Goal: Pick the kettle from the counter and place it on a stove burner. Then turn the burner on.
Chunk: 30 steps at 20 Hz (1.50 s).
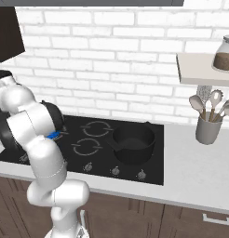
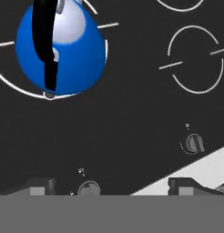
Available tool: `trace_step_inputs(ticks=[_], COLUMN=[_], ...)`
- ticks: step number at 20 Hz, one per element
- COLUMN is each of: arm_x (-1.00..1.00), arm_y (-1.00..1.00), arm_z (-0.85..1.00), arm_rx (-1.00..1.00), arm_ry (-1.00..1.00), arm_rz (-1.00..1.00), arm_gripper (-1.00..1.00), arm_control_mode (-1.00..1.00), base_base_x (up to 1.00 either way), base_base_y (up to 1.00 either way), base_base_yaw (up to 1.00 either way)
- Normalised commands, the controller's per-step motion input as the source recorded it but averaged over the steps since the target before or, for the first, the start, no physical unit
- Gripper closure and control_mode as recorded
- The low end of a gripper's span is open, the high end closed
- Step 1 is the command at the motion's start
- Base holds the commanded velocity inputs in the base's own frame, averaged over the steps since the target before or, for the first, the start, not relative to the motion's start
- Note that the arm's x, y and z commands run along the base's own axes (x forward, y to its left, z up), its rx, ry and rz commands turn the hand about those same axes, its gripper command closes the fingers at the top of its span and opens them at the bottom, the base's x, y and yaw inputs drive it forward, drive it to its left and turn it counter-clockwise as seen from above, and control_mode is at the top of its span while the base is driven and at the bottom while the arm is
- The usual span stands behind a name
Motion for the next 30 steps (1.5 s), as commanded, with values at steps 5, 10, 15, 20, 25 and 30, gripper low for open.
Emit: trace_step_inputs(ticks=[5, 10, 15, 20, 25, 30], arm_x=[-0.66, 0.02, 0.19, -0.01, 0.00, -0.23], arm_y=[0.00, 0.08, 0.10, 0.11, 0.16, -0.05], arm_z=[-1.00, -0.59, -0.49, -0.69, -0.09, -0.08], arm_rx=[-0.12, 0.21, 0.11, 0.02, 0.08, 0.00], arm_ry=[0.31, 0.02, 0.05, 0.18, 0.02, 0.00], arm_rz=[0.42, 0.14, 0.02, 0.00, 0.00, 0.00], arm_gripper=[-1.00, -1.00, -1.00, -1.00, -1.00, -1.00], arm_control_mode=[-1.00, -1.00, -1.00, -1.00, -1.00, -1.00], base_base_x=[0.00, 0.00, 0.00, 0.00, 0.00, 0.00], base_base_y=[0.00, 0.00, 0.00, 0.00, 0.00, 0.00], base_base_yaw=[0.00, 0.00, 0.00, 0.00, 0.00, 0.00])
